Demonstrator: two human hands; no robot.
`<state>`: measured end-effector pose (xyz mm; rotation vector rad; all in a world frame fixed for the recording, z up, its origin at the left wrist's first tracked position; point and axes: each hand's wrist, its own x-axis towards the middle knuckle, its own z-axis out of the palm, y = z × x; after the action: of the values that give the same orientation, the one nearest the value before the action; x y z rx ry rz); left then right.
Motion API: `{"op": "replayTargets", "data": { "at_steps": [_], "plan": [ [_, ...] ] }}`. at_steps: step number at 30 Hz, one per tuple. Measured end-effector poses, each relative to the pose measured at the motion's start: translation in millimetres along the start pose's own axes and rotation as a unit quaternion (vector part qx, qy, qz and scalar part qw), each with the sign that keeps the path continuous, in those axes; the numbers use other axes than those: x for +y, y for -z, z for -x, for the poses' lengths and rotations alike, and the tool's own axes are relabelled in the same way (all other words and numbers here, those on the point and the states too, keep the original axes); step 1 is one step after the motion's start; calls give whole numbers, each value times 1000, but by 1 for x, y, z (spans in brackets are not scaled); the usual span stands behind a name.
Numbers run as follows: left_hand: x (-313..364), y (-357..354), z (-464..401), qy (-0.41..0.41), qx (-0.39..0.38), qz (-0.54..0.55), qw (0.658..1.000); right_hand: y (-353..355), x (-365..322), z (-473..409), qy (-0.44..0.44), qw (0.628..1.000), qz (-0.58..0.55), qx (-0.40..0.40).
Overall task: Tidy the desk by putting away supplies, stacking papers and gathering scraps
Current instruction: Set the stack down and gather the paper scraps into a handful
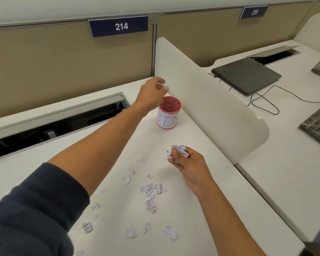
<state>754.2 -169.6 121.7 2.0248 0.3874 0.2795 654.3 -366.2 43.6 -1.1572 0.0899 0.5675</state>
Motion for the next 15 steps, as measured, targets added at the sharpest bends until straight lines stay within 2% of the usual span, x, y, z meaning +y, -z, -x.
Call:
{"op": "replayTargets", "data": {
  "at_steps": [3,6,9,12,15],
  "plan": [
    [-24,8,29,-27,72,8,997,-3,-11,-9,23,999,18,17],
    [-69,11,67,-12,85,-70,994,-7,-26,-23,60,995,76,19],
    [-113,8,105,1,21,-158,987,-12,-46,-44,88,989,119,21],
    [-146,9,135,-27,-59,-220,973,-20,-69,-63,105,986,131,5],
    [-164,11,152,-69,-76,-245,964,-26,-92,-85,126,976,177,1]
  ]
}}
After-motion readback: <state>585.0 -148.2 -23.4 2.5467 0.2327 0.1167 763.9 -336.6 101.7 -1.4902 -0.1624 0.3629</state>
